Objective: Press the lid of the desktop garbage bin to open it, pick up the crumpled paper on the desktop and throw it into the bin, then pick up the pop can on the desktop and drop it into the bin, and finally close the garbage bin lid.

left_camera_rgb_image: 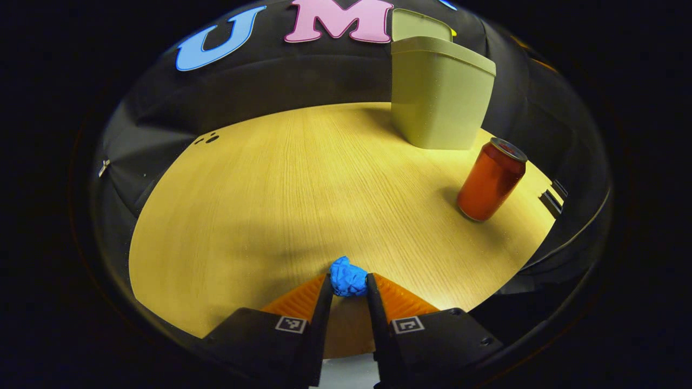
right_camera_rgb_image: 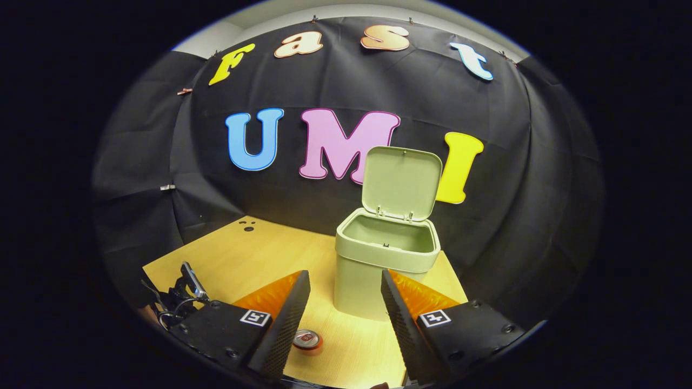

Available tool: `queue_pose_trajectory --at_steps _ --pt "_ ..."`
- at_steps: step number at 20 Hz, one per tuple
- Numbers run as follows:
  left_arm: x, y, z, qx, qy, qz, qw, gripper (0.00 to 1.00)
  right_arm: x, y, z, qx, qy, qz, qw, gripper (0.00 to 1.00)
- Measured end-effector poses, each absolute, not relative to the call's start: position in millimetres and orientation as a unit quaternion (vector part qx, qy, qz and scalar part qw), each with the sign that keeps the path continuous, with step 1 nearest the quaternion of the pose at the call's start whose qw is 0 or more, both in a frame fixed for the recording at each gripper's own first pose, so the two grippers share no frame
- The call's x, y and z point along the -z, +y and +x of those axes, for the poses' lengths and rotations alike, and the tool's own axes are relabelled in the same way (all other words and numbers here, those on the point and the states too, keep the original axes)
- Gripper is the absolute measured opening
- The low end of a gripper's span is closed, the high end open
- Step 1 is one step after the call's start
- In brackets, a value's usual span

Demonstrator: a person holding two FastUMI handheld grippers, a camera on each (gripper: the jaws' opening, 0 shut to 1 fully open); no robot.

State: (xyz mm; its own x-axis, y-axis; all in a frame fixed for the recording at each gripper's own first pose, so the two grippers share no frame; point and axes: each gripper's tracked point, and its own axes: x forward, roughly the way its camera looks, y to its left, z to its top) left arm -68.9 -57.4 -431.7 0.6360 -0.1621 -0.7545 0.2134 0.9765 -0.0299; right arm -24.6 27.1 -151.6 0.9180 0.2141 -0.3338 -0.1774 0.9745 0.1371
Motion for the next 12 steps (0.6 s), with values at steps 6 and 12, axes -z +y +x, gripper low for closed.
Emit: queue_pose_trajectory --at_steps 6,12 --pt "405 -52 -56 0.096 0.391 0.038 0.915 0.43 159 30 -16 -0.111 0.178 0.056 0.976 0.84" --pt "339 -46 -23 0.081 0.329 0.029 0.941 0.35 163 30 -14 -0.108 0.178 0.066 0.976 0.84"
